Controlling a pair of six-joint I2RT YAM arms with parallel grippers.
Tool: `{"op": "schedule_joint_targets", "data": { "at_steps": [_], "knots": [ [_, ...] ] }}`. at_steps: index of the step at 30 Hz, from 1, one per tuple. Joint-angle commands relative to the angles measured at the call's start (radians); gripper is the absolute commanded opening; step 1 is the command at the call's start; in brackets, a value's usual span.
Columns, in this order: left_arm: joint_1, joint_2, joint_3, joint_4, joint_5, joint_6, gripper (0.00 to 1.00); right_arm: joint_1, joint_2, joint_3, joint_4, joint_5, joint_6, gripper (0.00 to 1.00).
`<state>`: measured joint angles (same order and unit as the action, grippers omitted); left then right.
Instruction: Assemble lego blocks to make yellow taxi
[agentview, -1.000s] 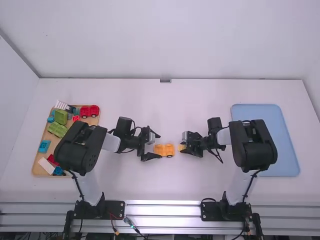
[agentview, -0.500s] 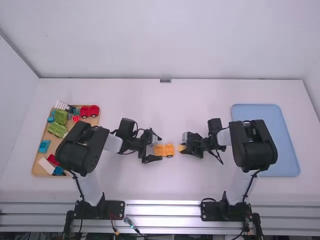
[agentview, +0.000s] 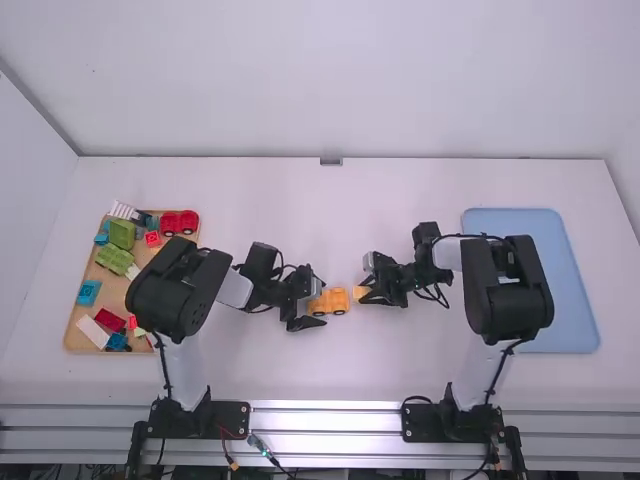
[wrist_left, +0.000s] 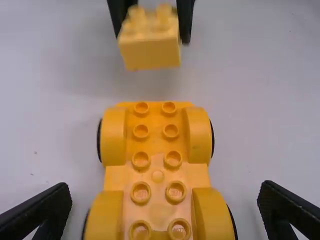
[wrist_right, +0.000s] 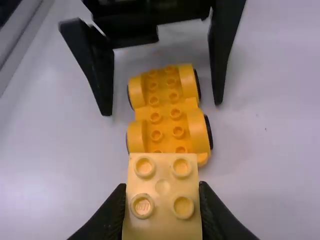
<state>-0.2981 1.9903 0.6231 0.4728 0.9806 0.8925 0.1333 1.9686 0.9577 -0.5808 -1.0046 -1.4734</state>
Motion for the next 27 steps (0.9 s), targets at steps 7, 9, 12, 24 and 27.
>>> {"op": "schedule_joint_targets", "data": {
  "at_steps": [7, 9, 12, 24, 27],
  "knots": [
    [-0.01, 0.043, 0.031, -0.006, 0.024, 0.021, 0.74, 0.053, 0.006, 0.107, -0.1, -0.02, -0.147, 0.17],
    [-0.01, 0.043, 0.028, 0.002, 0.02, 0.022, 0.67, 0.06, 0.006, 0.113, -0.102, -0.024, -0.147, 0.16],
    [-0.012, 0.043, 0.017, 0.034, 0.019, 0.021, 0.6, 0.074, 0.006, 0.126, -0.095, -0.026, -0.12, 0.15],
    [-0.005, 0.043, 0.039, 0.054, -0.082, 0.015, 0.56, 0.151, -0.017, 0.127, 0.106, 0.079, 0.183, 0.1],
    [-0.005, 0.044, 0.055, 0.043, -0.081, 0.017, 0.55, 0.166, -0.02, 0.112, 0.115, 0.09, 0.192, 0.06]
  ]
}}
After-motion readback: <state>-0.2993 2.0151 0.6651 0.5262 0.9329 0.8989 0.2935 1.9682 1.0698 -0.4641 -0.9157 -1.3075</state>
